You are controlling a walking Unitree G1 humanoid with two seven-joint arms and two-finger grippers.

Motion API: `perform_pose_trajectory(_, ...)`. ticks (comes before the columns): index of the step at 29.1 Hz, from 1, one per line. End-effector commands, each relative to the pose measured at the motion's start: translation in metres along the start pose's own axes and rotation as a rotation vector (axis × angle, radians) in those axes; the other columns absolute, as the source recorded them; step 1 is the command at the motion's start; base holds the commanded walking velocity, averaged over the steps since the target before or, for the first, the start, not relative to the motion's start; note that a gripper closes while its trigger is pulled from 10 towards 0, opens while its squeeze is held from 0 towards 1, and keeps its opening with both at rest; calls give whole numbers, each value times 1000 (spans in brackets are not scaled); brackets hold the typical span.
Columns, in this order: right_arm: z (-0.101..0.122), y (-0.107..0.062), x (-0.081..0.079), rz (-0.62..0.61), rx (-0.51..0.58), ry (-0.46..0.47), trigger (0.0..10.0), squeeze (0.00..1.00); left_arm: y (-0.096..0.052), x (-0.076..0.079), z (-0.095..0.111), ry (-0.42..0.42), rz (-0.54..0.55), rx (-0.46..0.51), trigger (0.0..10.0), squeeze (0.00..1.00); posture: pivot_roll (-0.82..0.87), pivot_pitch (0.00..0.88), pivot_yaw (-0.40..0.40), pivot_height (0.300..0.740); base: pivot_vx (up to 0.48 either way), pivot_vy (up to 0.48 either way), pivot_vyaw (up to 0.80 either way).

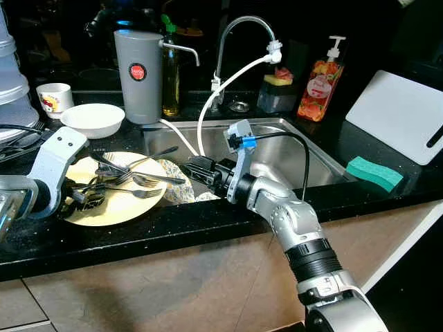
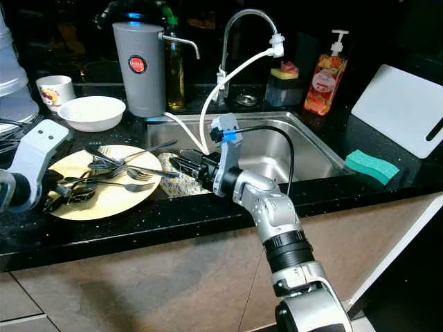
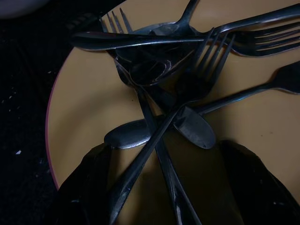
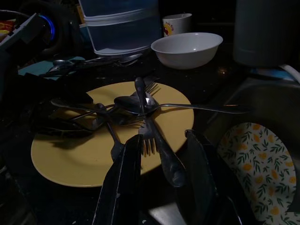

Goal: Kitchen organization

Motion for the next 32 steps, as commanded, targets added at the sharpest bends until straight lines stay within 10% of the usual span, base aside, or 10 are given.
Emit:
perform_pose_trajectory(1,-2,-2,-1,8,-17,-2,10000,0,7,6,-22,-25,-34,-87,8314,0,21,0,-102,740,0,0,0)
perform_pose_trajectory(2,-2,-2,-1,9,-19,-3,10000,0,8,6,-23,-27,-36,-90,471,0,21,0,-102,740,0,0,0)
perform_pose_trajectory(32,-1,-4,6,-27,-28,-1,10000,0,-2,-21,24,19,128,99,0,0,18,14,-100,740,0,0,0)
Point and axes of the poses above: a point about 5 cm out from each wrist's last joint towards the gripper, its own y axis pointing out of the wrist towards the gripper, its own z axis along the axis of the wrist's last joint, x = y × z, the point moved 4 cm from there along y, pointing out of the wrist towards the gripper, and after that the axes turned 9 degrees about y, right-handed, at the moved point
